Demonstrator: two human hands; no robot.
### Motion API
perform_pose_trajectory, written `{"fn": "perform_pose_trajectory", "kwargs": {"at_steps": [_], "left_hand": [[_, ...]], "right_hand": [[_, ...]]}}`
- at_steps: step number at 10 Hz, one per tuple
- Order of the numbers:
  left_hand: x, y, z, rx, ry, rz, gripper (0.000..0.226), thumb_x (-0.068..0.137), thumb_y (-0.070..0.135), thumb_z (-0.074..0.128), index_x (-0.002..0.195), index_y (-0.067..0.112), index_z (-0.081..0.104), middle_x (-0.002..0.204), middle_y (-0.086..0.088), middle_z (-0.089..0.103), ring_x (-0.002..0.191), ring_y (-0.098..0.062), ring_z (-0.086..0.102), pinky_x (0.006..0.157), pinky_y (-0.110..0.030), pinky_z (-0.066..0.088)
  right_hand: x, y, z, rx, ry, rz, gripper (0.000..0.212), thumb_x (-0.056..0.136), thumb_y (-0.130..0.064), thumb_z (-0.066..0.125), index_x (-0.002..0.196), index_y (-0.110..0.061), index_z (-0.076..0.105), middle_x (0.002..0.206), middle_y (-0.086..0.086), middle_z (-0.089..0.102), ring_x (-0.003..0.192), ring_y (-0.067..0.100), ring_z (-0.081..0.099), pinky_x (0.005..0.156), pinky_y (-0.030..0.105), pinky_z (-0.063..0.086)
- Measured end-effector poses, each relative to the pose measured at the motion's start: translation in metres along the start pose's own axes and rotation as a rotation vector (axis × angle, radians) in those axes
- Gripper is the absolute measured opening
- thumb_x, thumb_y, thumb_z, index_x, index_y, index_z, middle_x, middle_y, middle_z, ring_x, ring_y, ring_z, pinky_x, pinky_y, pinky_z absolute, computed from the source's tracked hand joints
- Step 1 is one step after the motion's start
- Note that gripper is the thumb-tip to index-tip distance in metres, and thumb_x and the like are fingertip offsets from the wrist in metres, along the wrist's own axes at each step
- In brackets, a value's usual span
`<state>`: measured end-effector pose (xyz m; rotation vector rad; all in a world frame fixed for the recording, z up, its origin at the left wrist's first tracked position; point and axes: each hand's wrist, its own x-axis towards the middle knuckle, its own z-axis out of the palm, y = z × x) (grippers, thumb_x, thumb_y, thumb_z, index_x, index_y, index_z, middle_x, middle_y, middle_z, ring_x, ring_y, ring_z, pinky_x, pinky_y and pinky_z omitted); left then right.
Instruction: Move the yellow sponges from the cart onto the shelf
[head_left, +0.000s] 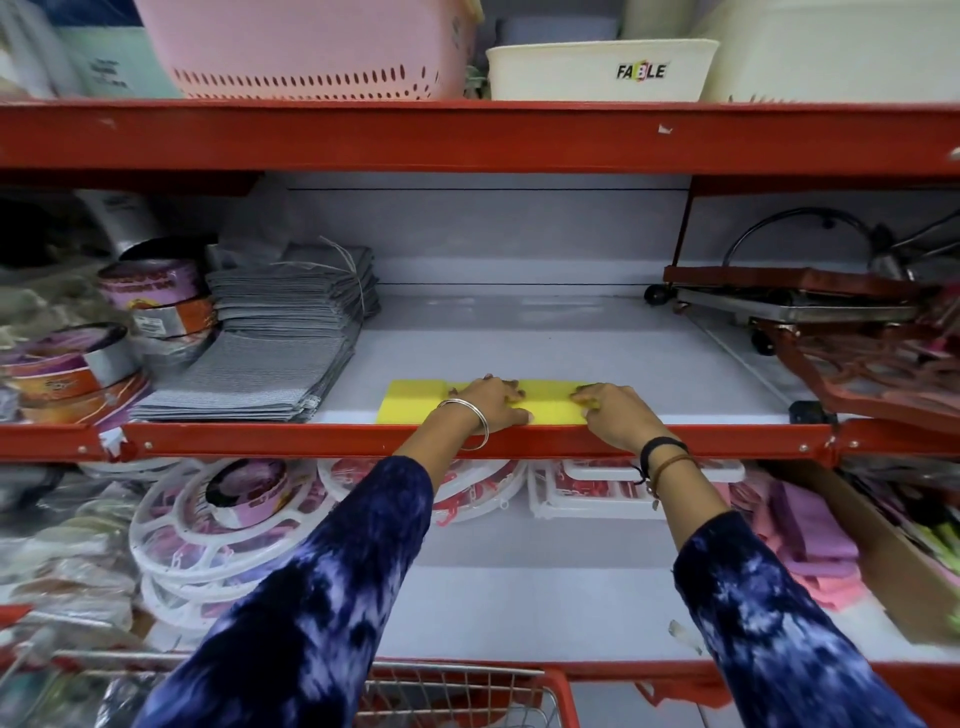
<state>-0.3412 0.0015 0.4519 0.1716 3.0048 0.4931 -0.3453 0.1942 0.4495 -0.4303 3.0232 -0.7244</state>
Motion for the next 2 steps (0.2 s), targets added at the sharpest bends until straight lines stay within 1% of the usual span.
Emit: {"fn": "perform_pose_trajectory", "kwargs": {"at_steps": [1,2], "left_hand": [[-0.0047,0.0042,-0.0055,0.023,-0.025,0.027,0.051,0.091,0.04,0.052,0.137,0.02,0.047,0.154,-0.003,0.034,0.14,-0.031,0.031,0.117,-0.045,0.025],[-0.0123,0.0034,-0.0091,0.002,0.09,0.054,0.043,0.096,0.031,0.045,0.136,0.015,0.048,0.148,-0.009,0.044,0.136,-0.031,0.038,0.113,-0.038,0.03]], "right_hand": [[-0.0032,-0.0051,-0.0047,-0.136,-0.073,-0.025,0.05,0.091,-0.003,0.041,0.138,-0.018,0.048,0.152,0.0,0.039,0.139,0.027,0.035,0.117,0.036,0.027],[-0.0085,-0.011,-0.0102,-0.199,0.002,-0.02,0.053,0.091,-0.004,0.041,0.14,-0.022,0.045,0.151,0.001,0.04,0.135,0.029,0.04,0.113,0.039,0.033]]}}
